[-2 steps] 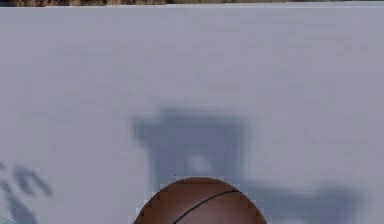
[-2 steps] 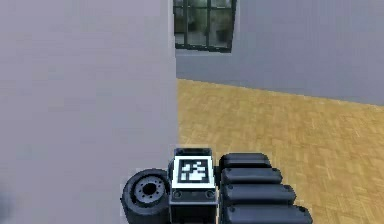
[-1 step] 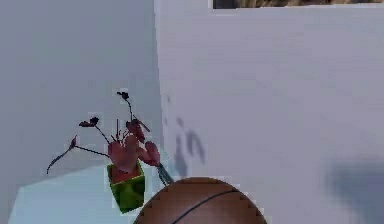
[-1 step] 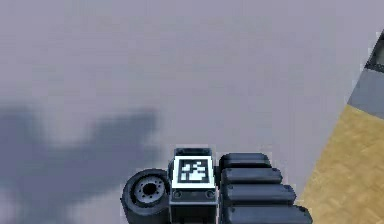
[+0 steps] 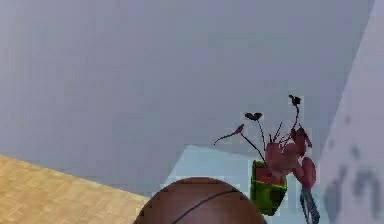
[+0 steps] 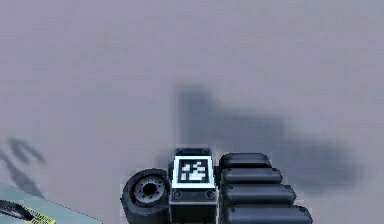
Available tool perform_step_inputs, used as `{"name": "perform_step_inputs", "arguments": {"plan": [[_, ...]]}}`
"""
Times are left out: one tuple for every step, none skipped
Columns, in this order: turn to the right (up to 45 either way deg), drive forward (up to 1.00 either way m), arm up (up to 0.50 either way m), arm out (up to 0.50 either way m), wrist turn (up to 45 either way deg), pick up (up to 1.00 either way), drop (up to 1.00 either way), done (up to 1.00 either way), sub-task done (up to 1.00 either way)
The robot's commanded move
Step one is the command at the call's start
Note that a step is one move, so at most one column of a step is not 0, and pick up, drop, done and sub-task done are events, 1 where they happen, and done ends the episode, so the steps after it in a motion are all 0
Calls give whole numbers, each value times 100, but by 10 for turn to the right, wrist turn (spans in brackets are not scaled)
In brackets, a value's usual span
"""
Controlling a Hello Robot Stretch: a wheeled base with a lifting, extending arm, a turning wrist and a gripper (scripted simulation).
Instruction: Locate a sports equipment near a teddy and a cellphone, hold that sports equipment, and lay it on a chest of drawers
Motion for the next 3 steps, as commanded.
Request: {"name": "perform_step_inputs", "arguments": {"plan": [[-450, 0, 0, 0, 0, 0, 0, 0, 0], [-450, 0, 0, 0, 0, 0, 0, 0, 0], [-210, 0, 0, 0, 0, 0, 0, 0, 0]]}}
